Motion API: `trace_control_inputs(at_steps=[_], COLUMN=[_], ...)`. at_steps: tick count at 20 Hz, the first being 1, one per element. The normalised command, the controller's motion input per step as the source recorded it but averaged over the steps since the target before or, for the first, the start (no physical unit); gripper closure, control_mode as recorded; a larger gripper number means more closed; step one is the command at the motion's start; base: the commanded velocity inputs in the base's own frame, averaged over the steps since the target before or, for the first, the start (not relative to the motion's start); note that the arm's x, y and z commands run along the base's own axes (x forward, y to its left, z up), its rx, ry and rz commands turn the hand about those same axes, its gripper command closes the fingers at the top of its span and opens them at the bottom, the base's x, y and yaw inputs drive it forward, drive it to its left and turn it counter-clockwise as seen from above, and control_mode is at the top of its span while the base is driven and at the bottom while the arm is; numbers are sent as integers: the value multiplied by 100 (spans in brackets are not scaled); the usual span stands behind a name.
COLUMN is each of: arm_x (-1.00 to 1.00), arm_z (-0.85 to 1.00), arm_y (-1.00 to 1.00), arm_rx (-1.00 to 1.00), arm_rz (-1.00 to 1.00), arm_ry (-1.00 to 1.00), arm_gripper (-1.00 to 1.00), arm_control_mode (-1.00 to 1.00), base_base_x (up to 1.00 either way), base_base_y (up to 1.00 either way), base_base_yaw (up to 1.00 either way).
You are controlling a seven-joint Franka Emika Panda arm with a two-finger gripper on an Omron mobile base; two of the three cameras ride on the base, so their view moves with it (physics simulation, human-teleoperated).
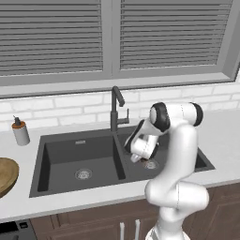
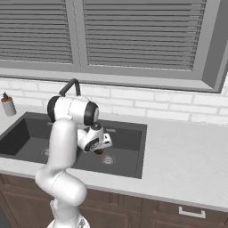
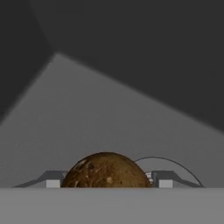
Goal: Pick the mushroom from the sink and place it in the bowl. Then pick the bowl and place it in the microwave. Then close the microwave door and press the start button.
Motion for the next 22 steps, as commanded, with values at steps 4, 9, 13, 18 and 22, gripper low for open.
trace_control_inputs(at_steps=[4, 9, 13, 18, 22], arm_x=[-47, -45, -50, -46, -46], arm_z=[100, 100, 100, 100, 100], arm_y=[-15, -54, -55, -15, 1], arm_rx=[9, 15, 19, 20, 24], arm_rz=[0, 0, 0, 0, 4], arm_ry=[-5, -7, -10, -14, -4], arm_gripper=[100, 100, 100, 100, 100], arm_control_mode=[-100, -100, -100, -100, -100], base_base_x=[0, 0, 0, 0, 0], base_base_y=[0, 0, 0, 0, 0], base_base_yaw=[0, 0, 0, 0, 0])
